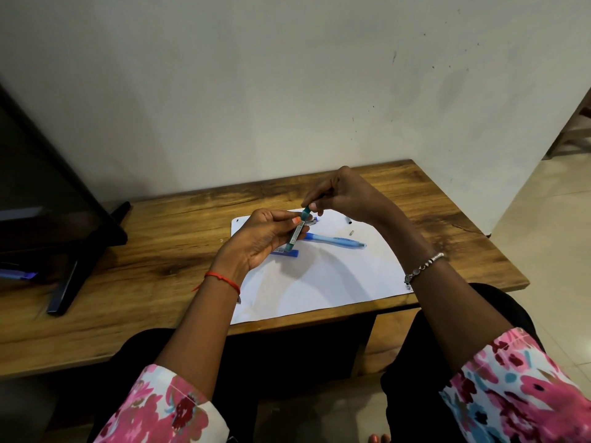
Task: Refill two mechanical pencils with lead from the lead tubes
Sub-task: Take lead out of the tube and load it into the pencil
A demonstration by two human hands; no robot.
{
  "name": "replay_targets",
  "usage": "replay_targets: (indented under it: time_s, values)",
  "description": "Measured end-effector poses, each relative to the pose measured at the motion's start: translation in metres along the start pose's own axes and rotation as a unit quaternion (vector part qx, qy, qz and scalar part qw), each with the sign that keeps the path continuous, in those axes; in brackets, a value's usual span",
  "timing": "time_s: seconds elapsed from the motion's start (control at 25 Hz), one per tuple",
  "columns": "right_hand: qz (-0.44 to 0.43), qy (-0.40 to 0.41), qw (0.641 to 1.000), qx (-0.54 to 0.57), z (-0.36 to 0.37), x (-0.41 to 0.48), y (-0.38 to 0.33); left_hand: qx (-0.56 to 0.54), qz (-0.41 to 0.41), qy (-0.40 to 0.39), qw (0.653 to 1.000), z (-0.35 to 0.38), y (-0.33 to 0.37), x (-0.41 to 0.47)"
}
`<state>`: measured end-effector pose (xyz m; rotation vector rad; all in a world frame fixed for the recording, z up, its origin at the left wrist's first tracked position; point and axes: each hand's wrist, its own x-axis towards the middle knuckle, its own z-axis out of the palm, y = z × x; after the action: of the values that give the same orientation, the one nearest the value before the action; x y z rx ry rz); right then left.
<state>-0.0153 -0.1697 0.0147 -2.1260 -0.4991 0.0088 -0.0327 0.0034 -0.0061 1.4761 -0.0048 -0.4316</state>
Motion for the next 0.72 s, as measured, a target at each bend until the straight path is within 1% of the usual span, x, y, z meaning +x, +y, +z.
replay_targets:
  time_s: [0.28,0.56,0.64,0.72]
  values:
    - [0.013,-0.008,0.999,-0.034,0.0032,0.0012,-0.0019,0.009,0.001,0.009,1.000,-0.0010,-0.0004,0.0014]
    - [0.000,0.001,1.000,-0.016,0.0032,-0.0009,-0.0031,0.008,-0.005,0.009,1.000,-0.0020,0.0011,0.0015]
    - [0.011,0.014,1.000,0.019,0.0020,-0.0006,-0.0010,-0.007,-0.005,0.006,1.000,-0.0029,0.0012,0.0019]
    - [0.036,0.033,0.995,0.083,-0.0018,-0.0017,0.0022,0.008,0.001,0.008,1.000,-0.0065,0.0015,0.0029]
